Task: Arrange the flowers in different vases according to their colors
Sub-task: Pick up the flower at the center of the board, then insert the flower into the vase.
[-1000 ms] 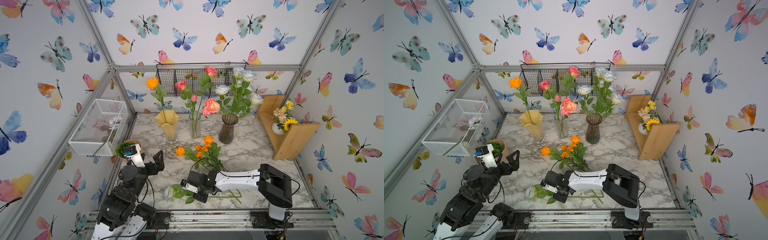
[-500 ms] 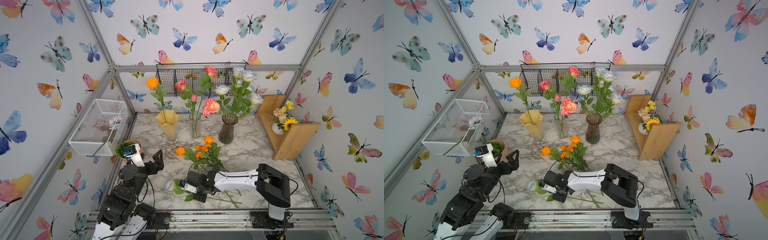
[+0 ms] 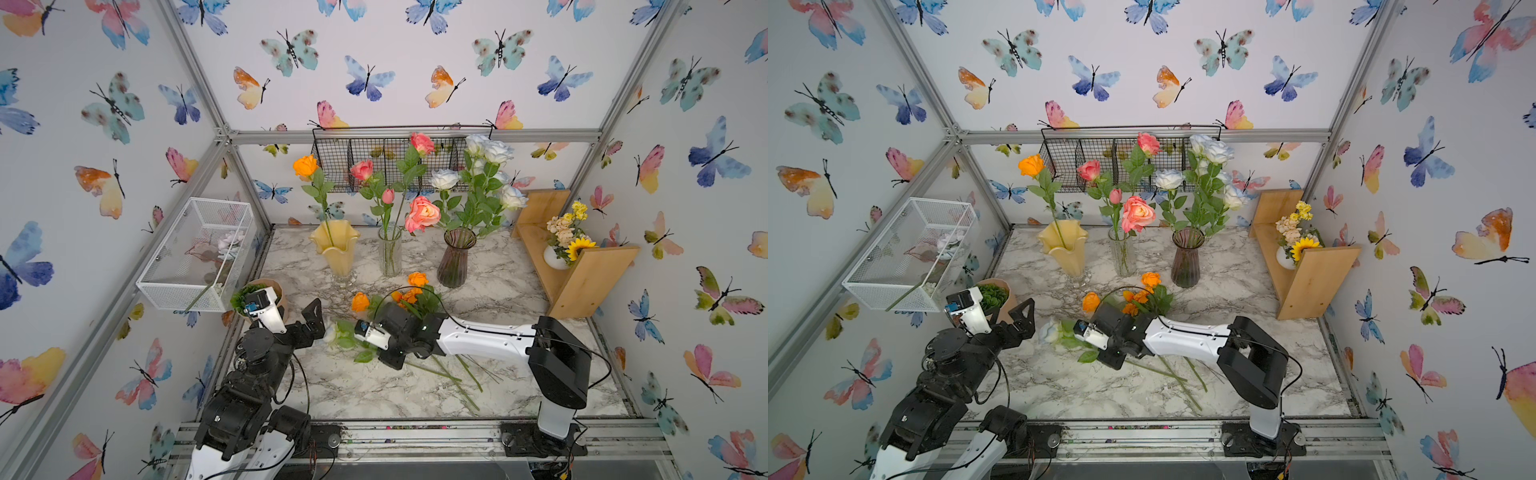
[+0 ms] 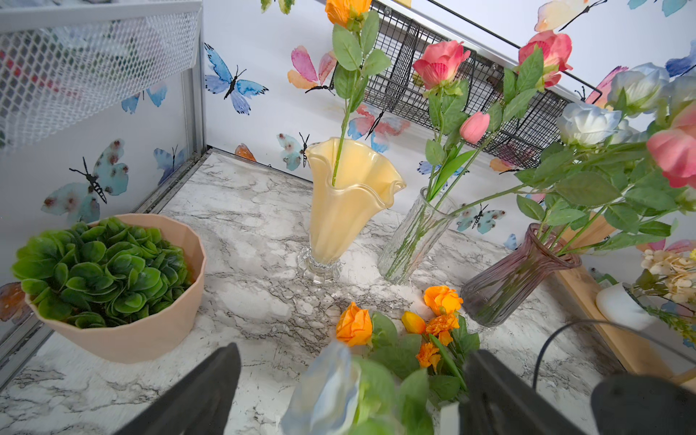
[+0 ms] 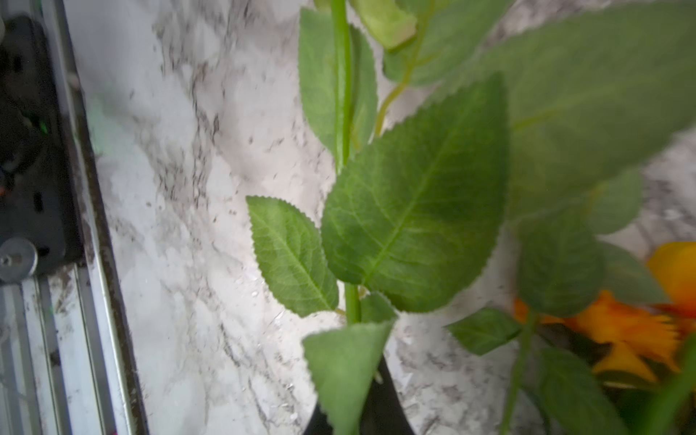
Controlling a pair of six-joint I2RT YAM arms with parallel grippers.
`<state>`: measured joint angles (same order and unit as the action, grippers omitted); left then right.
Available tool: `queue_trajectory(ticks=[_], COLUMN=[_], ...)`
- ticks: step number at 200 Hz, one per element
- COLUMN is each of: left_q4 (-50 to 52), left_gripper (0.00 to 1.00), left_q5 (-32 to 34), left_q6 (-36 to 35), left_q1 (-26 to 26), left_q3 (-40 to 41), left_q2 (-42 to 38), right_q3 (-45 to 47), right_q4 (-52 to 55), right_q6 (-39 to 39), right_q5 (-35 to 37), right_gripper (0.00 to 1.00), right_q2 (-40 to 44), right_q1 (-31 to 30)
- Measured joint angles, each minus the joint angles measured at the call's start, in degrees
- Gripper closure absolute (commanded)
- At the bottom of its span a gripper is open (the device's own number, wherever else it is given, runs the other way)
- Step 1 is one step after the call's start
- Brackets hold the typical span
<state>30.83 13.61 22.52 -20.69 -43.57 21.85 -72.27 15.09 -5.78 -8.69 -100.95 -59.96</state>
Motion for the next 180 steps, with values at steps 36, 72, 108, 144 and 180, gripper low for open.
queue_trajectory(ticks=[36, 72, 108, 144, 180], left_q4=[0.0, 0.0, 0.0, 0.0, 0.0], left_gripper=[0.01, 0.01, 0.01, 0.01, 0.01], left_q5=[0.0, 0.0, 0.02, 0.02, 0.02], left_q6=[0.0, 0.0, 0.0, 0.0, 0.0], left_q1=[0.0, 0.0, 0.0, 0.02, 0.02], left_q3=[0.0, 0.0, 0.0, 0.0, 0.0], left_q2=[-0.39, -0.92, -1.7, -1.81, -1.81], right_q3=[0.31, -1.81, -2.21, -7.61, -13.0], right_q4=[-10.86, -16.65, -20.63, -22.1, -23.41], right_q6=[3.39, 6.16, 9.84, 12.24, 13.31], right_q5=[-4.04, -7.04, -9.03, -11.41, -11.87], right_gripper=[0.98, 0.98, 0.97, 0.97, 0.98], right_q2=[6.71, 7.45, 9.7, 12.44, 17.09], right_q1=[4.63, 4.46, 4.79, 4.87, 4.87])
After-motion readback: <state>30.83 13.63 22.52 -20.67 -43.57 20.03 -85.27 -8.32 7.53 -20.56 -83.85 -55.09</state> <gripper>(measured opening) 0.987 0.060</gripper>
